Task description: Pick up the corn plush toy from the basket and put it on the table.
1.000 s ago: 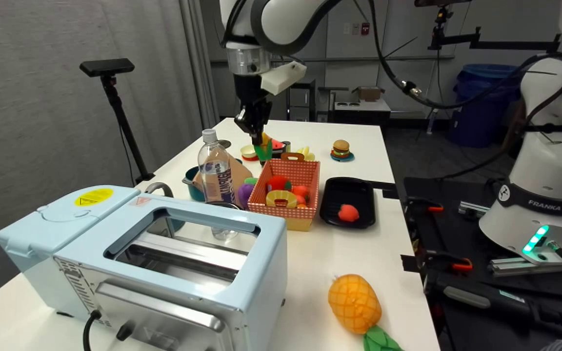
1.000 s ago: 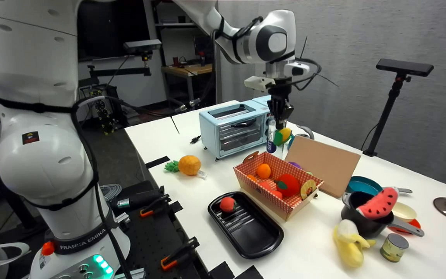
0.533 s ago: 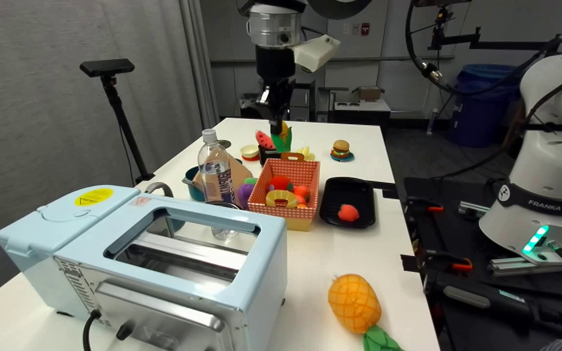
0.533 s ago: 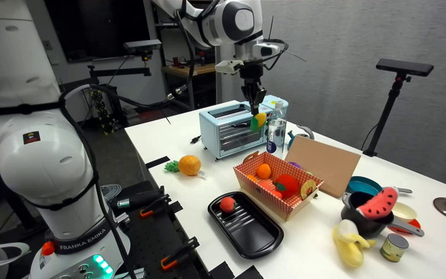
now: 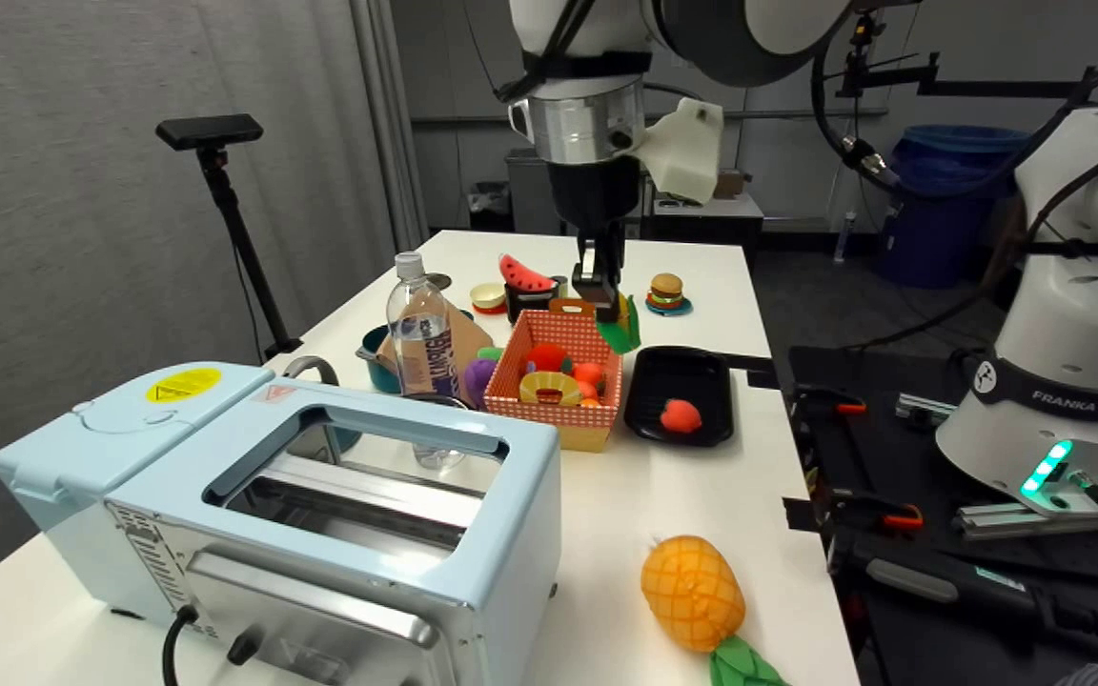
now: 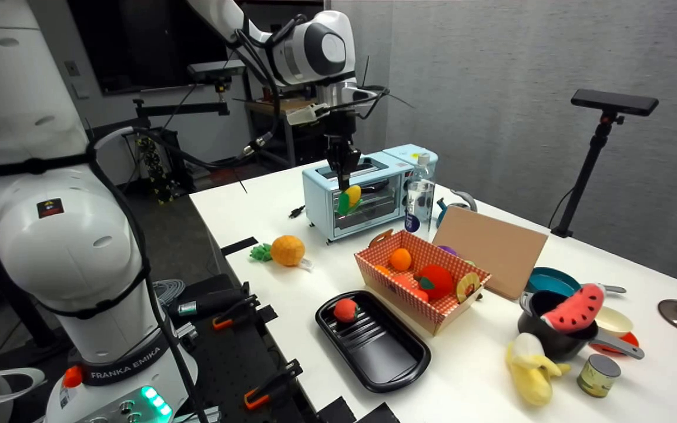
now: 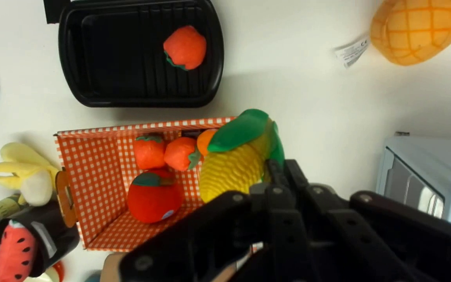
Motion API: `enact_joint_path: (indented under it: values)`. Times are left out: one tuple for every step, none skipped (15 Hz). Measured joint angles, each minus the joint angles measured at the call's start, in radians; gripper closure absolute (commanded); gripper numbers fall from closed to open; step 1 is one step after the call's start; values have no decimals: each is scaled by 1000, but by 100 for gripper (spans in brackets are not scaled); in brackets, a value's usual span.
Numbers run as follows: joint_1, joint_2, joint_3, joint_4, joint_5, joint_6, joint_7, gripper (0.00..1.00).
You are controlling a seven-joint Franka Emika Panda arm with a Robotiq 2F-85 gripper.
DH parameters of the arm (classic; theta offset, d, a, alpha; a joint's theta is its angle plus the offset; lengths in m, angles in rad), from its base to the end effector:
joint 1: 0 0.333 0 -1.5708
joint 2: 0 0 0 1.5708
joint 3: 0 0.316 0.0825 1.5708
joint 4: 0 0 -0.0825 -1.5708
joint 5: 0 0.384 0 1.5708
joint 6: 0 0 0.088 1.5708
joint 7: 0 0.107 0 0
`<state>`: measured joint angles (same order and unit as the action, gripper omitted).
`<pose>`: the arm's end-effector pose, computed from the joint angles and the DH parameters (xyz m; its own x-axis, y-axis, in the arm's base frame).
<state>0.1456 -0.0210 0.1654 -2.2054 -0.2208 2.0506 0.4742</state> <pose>0.4901 0.1452 0.3802 0.9976 -0.0531 -0.0441 -0.0417 -0.9729 0.2276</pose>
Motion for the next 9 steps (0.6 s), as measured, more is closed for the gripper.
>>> enact_joint_path:
  values:
    - [3, 0, 9, -1, -2, -13, 2, 99]
    - [5, 0, 14, -1, -3, -22, 3, 99]
    - [6, 0, 17, -1, -3, -30, 4, 70]
    - [6, 0, 17, -1, -3, -36, 4, 68]
    - [5, 0, 15, -1, -3, -42, 4, 63]
    - [5, 0, 12, 0, -3, -50, 5, 55]
    - [5, 0, 8, 1, -3, -55, 5, 48]
    - [4, 0, 4, 2, -3, -61, 5, 39]
    - [3, 0, 0, 3, -3, -69, 5, 32]
